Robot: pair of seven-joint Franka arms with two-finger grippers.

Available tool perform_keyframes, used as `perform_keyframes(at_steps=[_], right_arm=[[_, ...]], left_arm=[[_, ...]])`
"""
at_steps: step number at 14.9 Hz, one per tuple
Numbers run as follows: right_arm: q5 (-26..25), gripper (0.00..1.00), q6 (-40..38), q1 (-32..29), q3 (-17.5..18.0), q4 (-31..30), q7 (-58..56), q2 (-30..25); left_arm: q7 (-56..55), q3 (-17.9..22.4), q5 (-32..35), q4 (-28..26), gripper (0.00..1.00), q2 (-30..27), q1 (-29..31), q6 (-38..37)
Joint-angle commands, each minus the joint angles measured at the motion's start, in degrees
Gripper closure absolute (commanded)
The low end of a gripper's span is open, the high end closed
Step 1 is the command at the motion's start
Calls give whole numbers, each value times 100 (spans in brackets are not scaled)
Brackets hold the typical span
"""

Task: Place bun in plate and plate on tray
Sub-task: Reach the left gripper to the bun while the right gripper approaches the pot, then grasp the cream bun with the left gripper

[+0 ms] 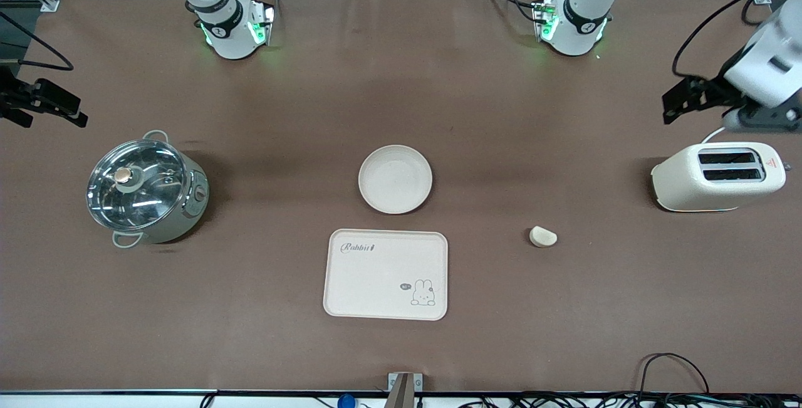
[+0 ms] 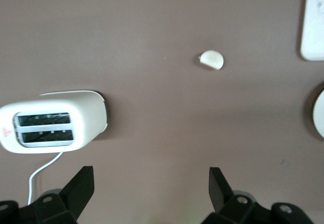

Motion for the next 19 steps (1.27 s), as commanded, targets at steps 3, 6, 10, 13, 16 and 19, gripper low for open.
perform_keyframes(at_steps=[3,6,10,13,16,19], right_arm=[[4,0,165,228,48,-44,7,311],[232,0,367,281,48,-44,7,565],[258,0,569,369,48,-35,7,812],[487,1,797,430,48,0,7,1119],[514,3,1052,632,48,0,7,1356],[680,5,1219,711,57,26,-11,1629]], left_arm=[[-37,-188,-434,201,0,1596,-63,1200],[-282,-259,-452,158,0,2519,-273,2289],[-520,-260,-443,-167,0,3214,-538,3713],[-477,-260,-382,-562,0,3426,-547,4426],[-407,-260,-373,-1037,0,3427,-538,5042],[-389,-260,-373,-1108,29,3427,-503,5114]])
